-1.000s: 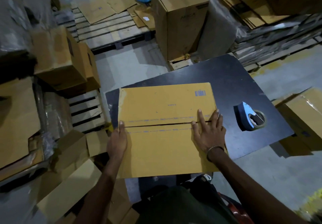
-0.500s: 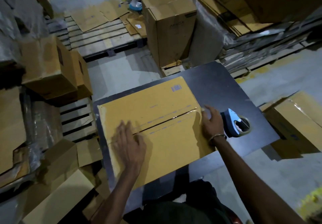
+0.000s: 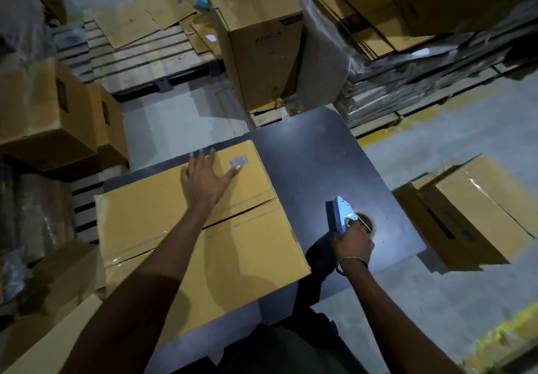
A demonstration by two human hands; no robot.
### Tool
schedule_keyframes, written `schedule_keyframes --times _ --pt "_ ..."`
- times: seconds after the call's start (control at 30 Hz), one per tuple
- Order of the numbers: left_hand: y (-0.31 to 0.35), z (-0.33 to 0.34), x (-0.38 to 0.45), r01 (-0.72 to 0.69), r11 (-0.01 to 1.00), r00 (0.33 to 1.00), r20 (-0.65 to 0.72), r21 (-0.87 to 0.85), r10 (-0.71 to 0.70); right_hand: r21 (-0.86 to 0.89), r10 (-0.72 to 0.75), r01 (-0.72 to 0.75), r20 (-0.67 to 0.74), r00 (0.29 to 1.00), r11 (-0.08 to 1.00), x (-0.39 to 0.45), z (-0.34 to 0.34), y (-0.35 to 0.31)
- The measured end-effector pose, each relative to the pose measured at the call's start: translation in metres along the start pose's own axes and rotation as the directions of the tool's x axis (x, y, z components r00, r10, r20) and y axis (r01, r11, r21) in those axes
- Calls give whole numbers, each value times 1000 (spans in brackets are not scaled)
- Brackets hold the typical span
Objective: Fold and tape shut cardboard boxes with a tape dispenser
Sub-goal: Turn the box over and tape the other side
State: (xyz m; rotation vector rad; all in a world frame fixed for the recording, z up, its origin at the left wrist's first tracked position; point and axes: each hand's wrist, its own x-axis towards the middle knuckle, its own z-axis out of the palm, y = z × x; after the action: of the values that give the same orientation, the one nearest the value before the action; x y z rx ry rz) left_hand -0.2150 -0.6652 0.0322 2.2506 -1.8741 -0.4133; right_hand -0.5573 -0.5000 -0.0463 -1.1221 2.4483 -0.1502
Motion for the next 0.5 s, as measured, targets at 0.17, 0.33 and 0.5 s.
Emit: schedule_keyframes --times 0.17,0.33,0.5 --pt "7 -6 5 68 996 998 -10 65 -67 -138 -141 154 102 985 978 26 0 18" --pt "8 -9 -24 239 969 971 18 58 -240 141 -160 129 230 960 981 53 -35 0" --pt "12 2 -62 292 950 955 -17 -110 -296 724 -277 -134 418 865 676 41 -101 -47"
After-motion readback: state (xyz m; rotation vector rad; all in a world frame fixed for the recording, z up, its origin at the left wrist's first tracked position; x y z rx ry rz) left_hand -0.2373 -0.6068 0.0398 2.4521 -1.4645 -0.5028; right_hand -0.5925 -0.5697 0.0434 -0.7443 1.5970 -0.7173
